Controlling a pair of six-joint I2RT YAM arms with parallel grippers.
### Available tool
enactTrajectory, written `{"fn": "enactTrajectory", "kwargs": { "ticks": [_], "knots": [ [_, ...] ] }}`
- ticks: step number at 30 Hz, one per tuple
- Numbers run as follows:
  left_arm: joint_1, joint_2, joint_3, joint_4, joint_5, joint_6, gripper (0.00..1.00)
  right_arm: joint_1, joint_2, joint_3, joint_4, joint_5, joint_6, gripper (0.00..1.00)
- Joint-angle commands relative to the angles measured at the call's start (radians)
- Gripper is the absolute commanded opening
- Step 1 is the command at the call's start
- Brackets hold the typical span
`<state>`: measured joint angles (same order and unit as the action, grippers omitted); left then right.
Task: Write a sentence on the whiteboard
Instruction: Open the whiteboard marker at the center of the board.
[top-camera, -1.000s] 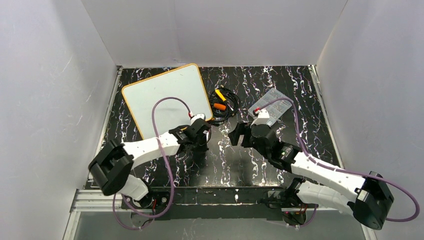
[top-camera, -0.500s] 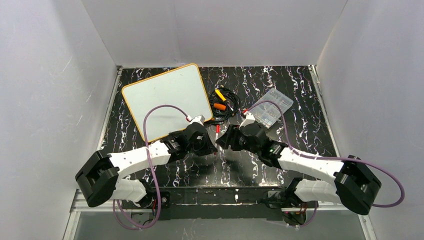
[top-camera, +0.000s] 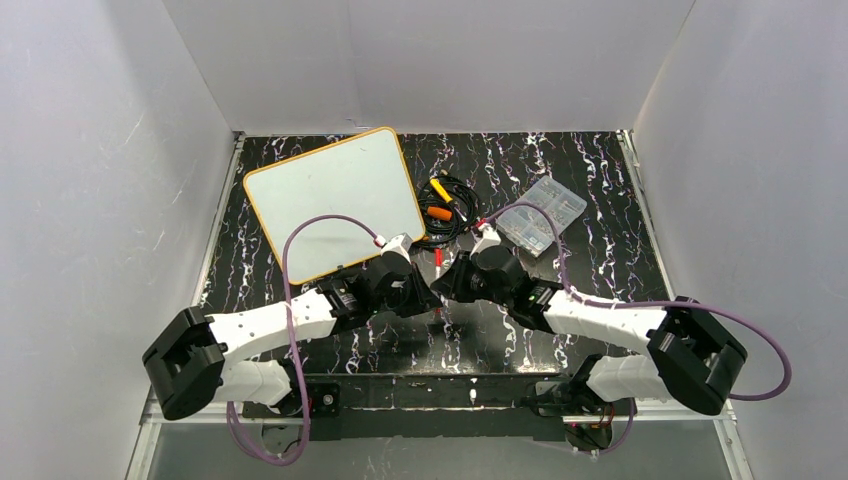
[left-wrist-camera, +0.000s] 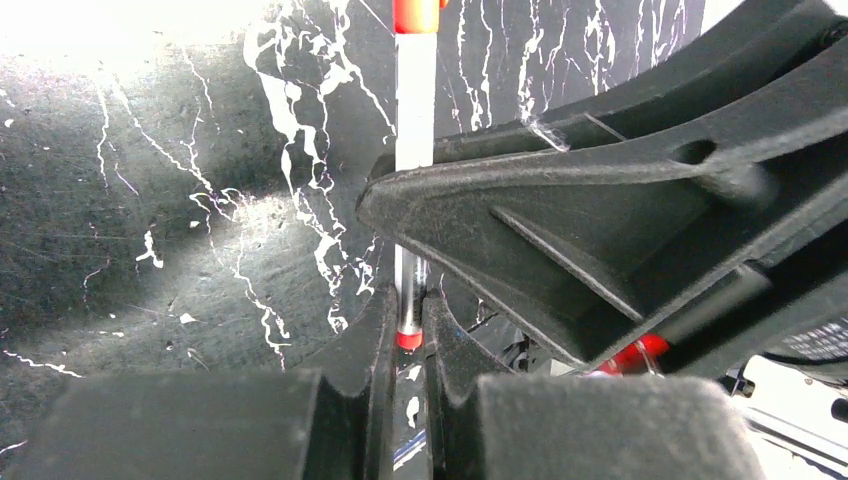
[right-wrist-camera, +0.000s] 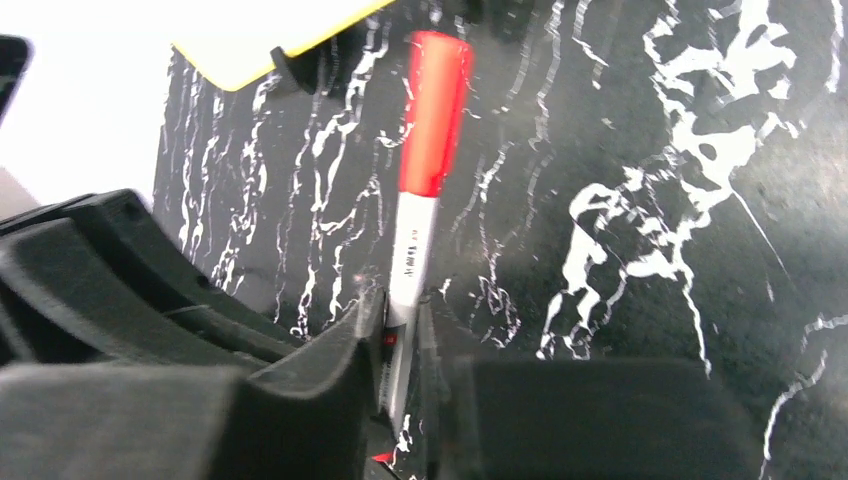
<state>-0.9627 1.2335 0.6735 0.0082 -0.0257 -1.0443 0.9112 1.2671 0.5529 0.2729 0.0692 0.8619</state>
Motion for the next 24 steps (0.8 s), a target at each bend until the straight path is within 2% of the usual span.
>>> {"fn": "enactTrajectory", "kwargs": {
  "ticks": [1,3,5,6,8,11,13,17,21,24],
  "knots": [
    [-0.007,-0.032,-0.002,0.009,0.008,0.012,0.03,0.001,-0.003,0.065,0.041,-0.007,-0.038,0.14],
    [-0.007,-0.051,0.011,-0.038,0.006,0.052,0.26,0.002,-0.023,0.088,-0.032,0.015,-0.084,0.02],
    [-0.007,-0.096,0.028,-0.091,-0.034,0.115,0.49,0.0,-0.061,0.116,-0.127,0.048,-0.135,0.01],
    [-0.006,-0.123,0.037,-0.13,-0.056,0.165,0.64,-0.002,-0.09,0.127,-0.17,0.06,-0.164,0.01],
    [-0.002,-0.166,0.071,-0.186,-0.083,0.267,0.76,-0.014,-0.131,0.157,-0.26,0.059,-0.223,0.01],
    [0.004,-0.203,0.144,-0.296,-0.088,0.477,0.79,-0.056,-0.168,0.232,-0.427,-0.047,-0.329,0.01],
    [0.005,-0.217,0.195,-0.364,-0.075,0.633,0.8,-0.091,-0.17,0.29,-0.544,-0.188,-0.405,0.01],
    [0.005,-0.245,0.258,-0.439,0.042,0.975,0.8,-0.126,-0.137,0.393,-0.768,-0.418,-0.523,0.01],
    [0.002,-0.299,0.248,-0.442,0.217,1.208,0.79,-0.127,-0.112,0.426,-0.851,-0.631,-0.557,0.01],
    [0.0,-0.378,0.172,-0.361,0.243,1.297,0.78,-0.127,-0.097,0.42,-0.865,-0.776,-0.555,0.01]
  ]
}}
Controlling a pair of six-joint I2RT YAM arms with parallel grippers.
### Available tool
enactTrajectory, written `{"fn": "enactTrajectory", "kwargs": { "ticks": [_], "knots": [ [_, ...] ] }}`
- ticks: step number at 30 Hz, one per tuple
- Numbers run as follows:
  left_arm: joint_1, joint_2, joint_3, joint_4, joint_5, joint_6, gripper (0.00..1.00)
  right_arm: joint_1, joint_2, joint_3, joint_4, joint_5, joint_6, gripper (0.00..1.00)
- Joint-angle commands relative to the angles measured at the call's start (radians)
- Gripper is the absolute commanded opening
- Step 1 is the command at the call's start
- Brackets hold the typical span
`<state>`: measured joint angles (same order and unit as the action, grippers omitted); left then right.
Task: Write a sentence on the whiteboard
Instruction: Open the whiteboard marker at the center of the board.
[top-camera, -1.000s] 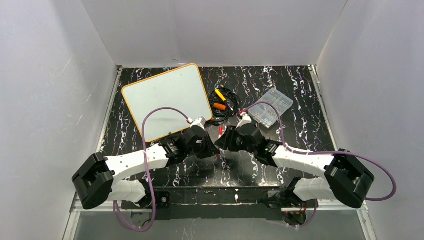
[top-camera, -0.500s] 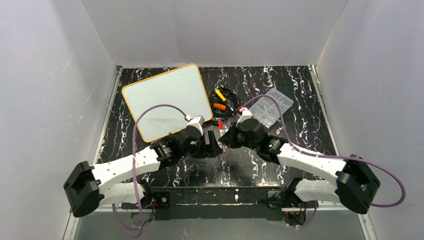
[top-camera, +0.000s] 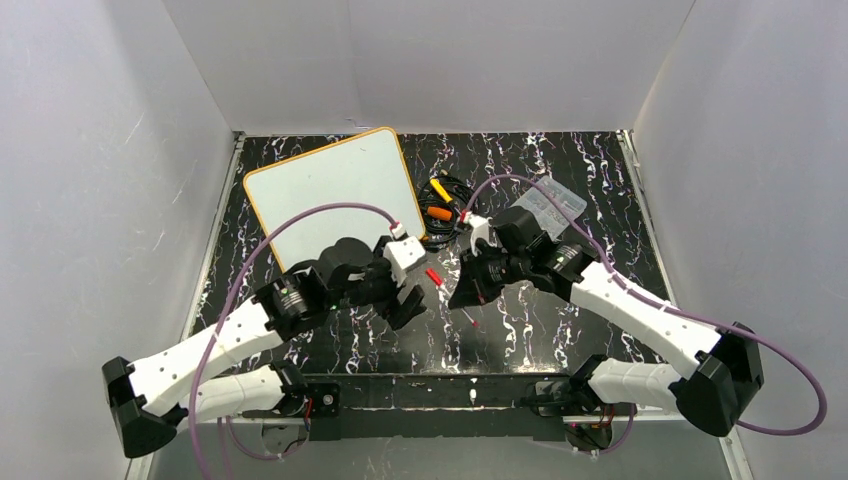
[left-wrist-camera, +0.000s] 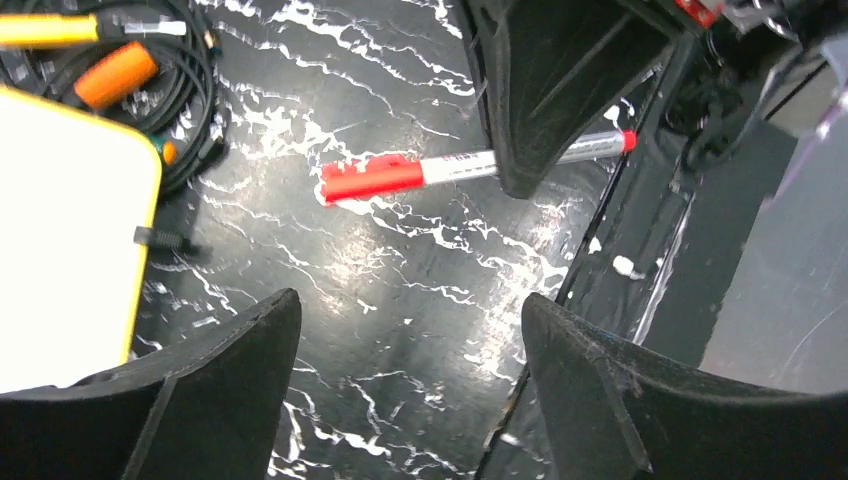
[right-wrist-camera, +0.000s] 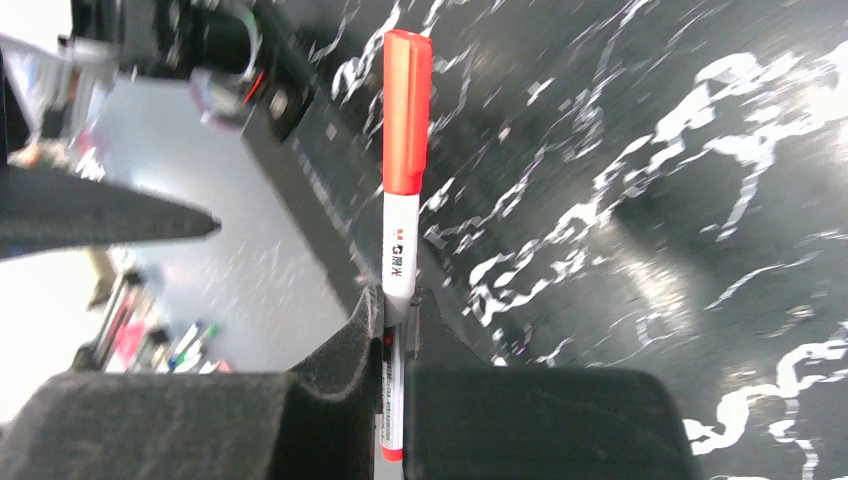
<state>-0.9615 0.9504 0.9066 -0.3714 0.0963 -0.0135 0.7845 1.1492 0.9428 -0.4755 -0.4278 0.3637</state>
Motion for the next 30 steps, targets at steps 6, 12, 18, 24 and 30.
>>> {"fn": "enactTrajectory", "kwargs": {
  "ticks": [6,12,18,24,30],
  "knots": [
    [-0.009,-0.131,-0.093,0.065,0.224,0.356,0.78,0.002,0.067,-0.003,-0.143,-0.471,-0.075,0.01],
    [-0.051,-0.045,-0.071,0.064,0.31,0.367,0.77,0.005,0.102,-0.007,-0.158,-0.553,-0.097,0.01],
    [-0.1,0.009,-0.058,0.066,0.344,0.361,0.65,0.005,0.106,0.008,-0.151,-0.586,-0.103,0.01],
    [-0.133,0.036,-0.071,0.06,0.316,0.353,0.44,0.005,0.103,0.019,-0.139,-0.611,-0.101,0.01],
    [-0.147,0.054,-0.062,0.044,0.27,0.306,0.03,0.004,0.09,0.041,-0.127,-0.553,-0.079,0.08]
  ]
}}
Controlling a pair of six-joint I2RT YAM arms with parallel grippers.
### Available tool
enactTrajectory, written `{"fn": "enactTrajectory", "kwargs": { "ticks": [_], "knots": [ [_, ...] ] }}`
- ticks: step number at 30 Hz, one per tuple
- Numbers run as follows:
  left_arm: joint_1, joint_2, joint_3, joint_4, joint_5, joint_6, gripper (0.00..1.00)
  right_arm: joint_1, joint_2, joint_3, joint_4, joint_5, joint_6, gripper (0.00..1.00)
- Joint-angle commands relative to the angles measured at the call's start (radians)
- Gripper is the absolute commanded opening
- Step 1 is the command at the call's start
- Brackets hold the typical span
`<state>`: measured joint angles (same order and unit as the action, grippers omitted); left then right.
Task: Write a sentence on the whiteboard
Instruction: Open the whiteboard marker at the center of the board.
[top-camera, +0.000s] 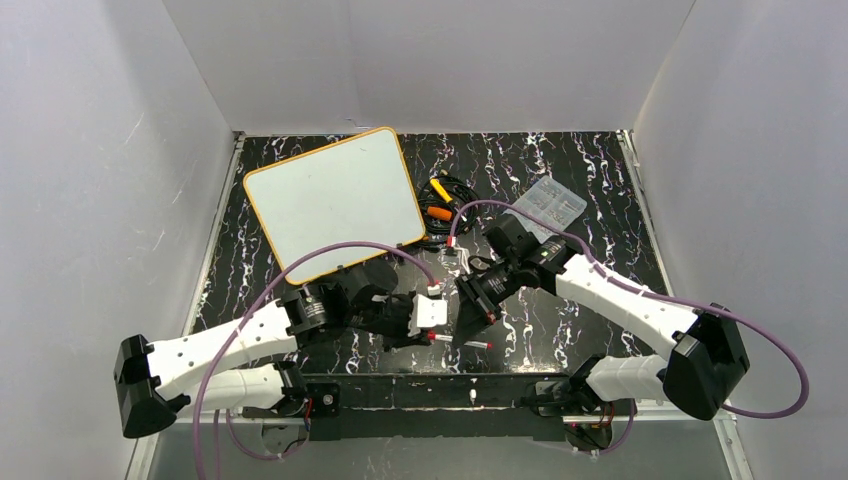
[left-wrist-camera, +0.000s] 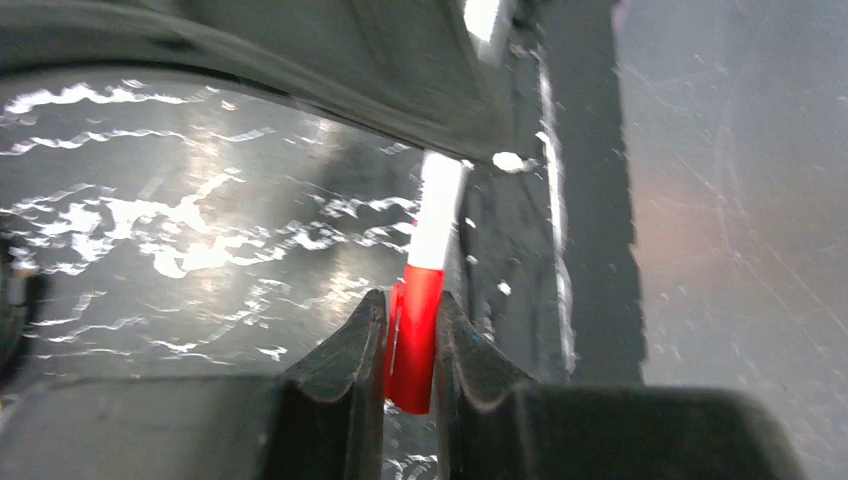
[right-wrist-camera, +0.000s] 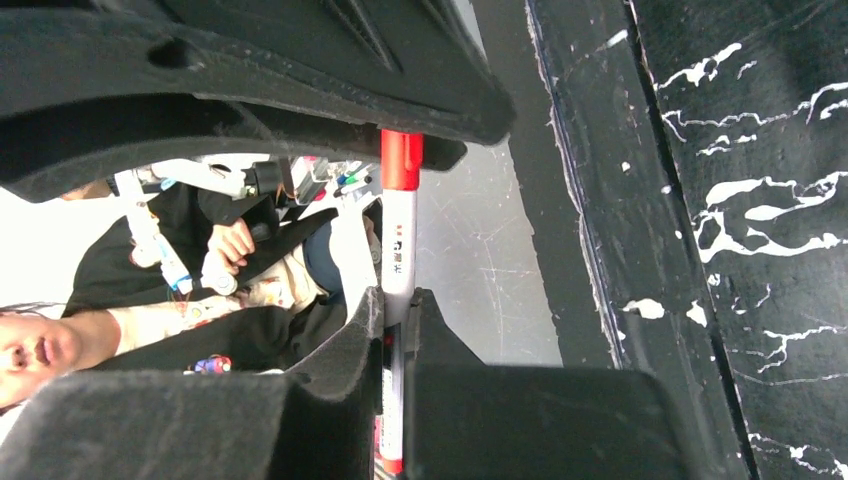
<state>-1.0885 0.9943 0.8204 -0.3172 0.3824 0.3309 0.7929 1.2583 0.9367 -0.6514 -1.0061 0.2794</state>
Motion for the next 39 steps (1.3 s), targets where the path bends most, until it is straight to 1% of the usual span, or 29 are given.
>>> {"fn": "enactTrajectory", "kwargs": {
  "ticks": [1,3,5,8,10,13,16,19,21,23,26,28,31,33,36,39],
  "knots": [
    [-0.019,0.012,0.027,-0.021,-0.033,-0.052,0.0,-0.007,-0.024,0.055,0.053,0.055,0.014,0.16],
    [-0.019,0.006,0.023,-0.04,-0.07,-0.089,0.0,-0.018,-0.046,0.069,0.074,0.131,0.04,0.4],
    [-0.018,-0.015,0.007,-0.041,-0.105,-0.11,0.0,-0.04,-0.083,0.064,0.115,0.211,0.082,0.59],
    [0.01,-0.071,-0.034,-0.013,-0.115,-0.14,0.0,-0.091,-0.153,0.029,0.172,0.311,0.137,0.76],
    [0.053,-0.098,-0.045,-0.002,-0.067,-0.161,0.0,-0.122,-0.2,-0.008,0.215,0.349,0.163,0.79],
    [0.135,-0.118,-0.046,-0.006,0.045,-0.176,0.0,-0.133,-0.277,-0.089,0.306,0.419,0.22,0.83],
    [0.167,-0.132,-0.05,0.005,0.112,-0.172,0.0,-0.134,-0.359,-0.208,0.517,0.418,0.359,0.87],
    [0.2,-0.128,-0.041,0.007,0.141,-0.193,0.0,-0.134,-0.428,-0.335,0.836,0.411,0.545,0.88],
    [0.226,-0.115,-0.033,0.019,0.16,-0.223,0.0,-0.133,-0.477,-0.405,0.98,0.448,0.635,0.87],
    [0.238,-0.105,-0.032,0.049,0.215,-0.251,0.0,-0.133,-0.523,-0.462,1.075,0.499,0.692,0.88],
    [0.248,-0.086,-0.03,0.073,0.262,-0.264,0.0,-0.134,-0.555,-0.488,1.128,0.54,0.707,0.9],
    [0.252,-0.074,-0.02,0.056,0.27,-0.252,0.0,-0.133,-0.535,-0.471,1.121,0.504,0.694,0.84],
    [0.26,-0.066,-0.018,0.064,0.262,-0.27,0.0,-0.134,-0.478,-0.421,1.076,0.436,0.679,0.7],
    [0.266,-0.06,-0.02,0.09,0.25,-0.3,0.0,-0.132,-0.459,-0.414,1.079,0.418,0.675,0.68],
    [0.274,-0.048,-0.018,0.128,0.249,-0.347,0.0,-0.127,-0.457,-0.418,1.106,0.434,0.669,0.67],
    [0.283,-0.026,-0.016,0.135,0.257,-0.365,0.0,-0.122,-0.436,-0.414,1.149,0.426,0.672,0.63]
  ]
}}
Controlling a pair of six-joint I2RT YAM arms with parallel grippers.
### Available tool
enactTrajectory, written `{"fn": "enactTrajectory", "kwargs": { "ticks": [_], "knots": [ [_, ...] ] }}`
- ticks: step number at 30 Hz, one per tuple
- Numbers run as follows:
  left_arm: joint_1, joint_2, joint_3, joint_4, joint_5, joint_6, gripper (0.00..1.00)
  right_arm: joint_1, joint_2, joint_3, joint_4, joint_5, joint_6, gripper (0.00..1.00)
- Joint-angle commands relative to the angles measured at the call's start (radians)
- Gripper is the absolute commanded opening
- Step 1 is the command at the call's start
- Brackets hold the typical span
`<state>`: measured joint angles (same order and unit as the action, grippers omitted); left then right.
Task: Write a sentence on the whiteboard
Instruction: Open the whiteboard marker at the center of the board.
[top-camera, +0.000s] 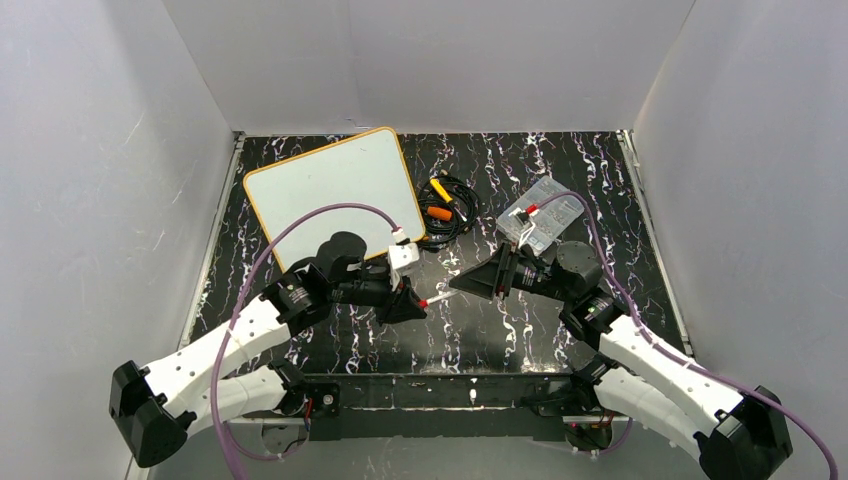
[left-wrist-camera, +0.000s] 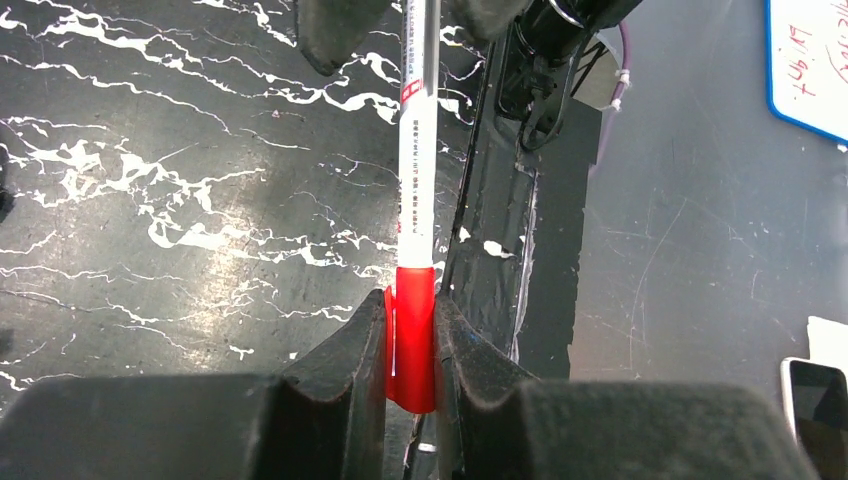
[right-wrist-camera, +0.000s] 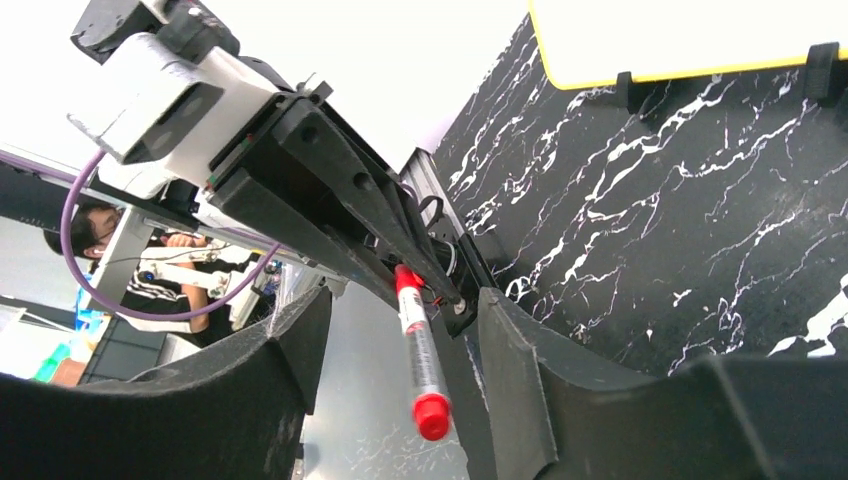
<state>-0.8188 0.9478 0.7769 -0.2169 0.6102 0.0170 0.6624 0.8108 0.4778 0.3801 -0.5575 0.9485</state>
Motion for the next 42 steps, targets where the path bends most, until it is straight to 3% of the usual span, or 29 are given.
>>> {"fn": "enactTrajectory", "kwargs": {
  "ticks": [1,17,19,22,27,30,42],
  "knots": [
    [0.014,0.029,0.032,0.03,0.026,-0.052,0.0,0.011,0.022,0.048,0.124,-0.027,0.003,0.6],
    [0.052,0.042,0.035,0.051,0.007,-0.085,0.0,0.055,0.111,0.035,0.172,-0.024,-0.003,0.32],
    [0.056,0.044,0.036,0.052,0.003,-0.091,0.0,0.057,0.115,0.033,0.178,-0.025,0.002,0.24],
    [0.061,0.037,0.034,0.05,-0.005,-0.08,0.0,0.057,0.117,0.032,0.178,-0.017,0.008,0.01],
    [0.063,0.01,0.033,-0.007,-0.007,0.005,0.0,0.056,0.065,0.013,0.239,0.095,0.027,0.01],
    [0.064,-0.013,0.023,-0.044,-0.015,0.071,0.0,0.036,0.054,0.065,0.17,0.105,-0.021,0.01],
    [0.119,-0.057,-0.004,-0.052,-0.058,0.098,0.0,-0.305,0.039,0.224,0.048,-0.292,-0.041,0.01]
  ]
}}
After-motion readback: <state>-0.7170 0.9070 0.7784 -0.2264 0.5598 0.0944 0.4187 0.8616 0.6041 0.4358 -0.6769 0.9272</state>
